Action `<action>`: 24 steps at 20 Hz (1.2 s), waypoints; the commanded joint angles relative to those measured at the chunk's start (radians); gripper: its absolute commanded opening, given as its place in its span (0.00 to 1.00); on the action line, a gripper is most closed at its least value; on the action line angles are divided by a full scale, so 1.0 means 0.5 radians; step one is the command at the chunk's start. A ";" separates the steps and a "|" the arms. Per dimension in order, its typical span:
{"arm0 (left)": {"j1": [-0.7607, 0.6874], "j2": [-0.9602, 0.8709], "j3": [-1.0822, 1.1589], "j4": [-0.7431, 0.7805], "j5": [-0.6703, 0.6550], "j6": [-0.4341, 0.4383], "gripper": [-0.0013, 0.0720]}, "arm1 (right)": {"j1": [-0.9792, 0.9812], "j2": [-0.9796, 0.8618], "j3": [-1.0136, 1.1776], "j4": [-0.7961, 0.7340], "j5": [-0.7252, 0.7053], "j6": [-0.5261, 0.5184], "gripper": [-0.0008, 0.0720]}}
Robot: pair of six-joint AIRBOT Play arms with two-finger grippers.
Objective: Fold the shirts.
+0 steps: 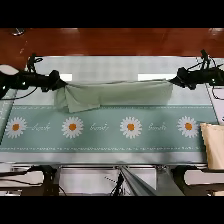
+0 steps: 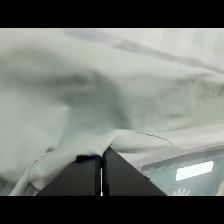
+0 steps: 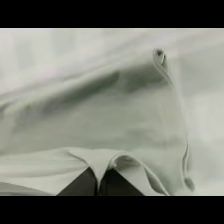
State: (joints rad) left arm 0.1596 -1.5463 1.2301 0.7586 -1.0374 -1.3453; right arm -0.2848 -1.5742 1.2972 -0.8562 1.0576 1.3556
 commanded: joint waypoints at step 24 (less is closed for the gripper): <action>0.549 0.225 0.268 0.617 -0.409 -0.195 0.98 | -0.294 -0.562 0.380 -0.011 0.475 -0.027 0.87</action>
State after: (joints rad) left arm 0.4053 -1.6077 1.5532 1.1648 -1.4410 -1.5120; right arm -0.4358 -1.8206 1.4971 -0.8570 1.2663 1.3540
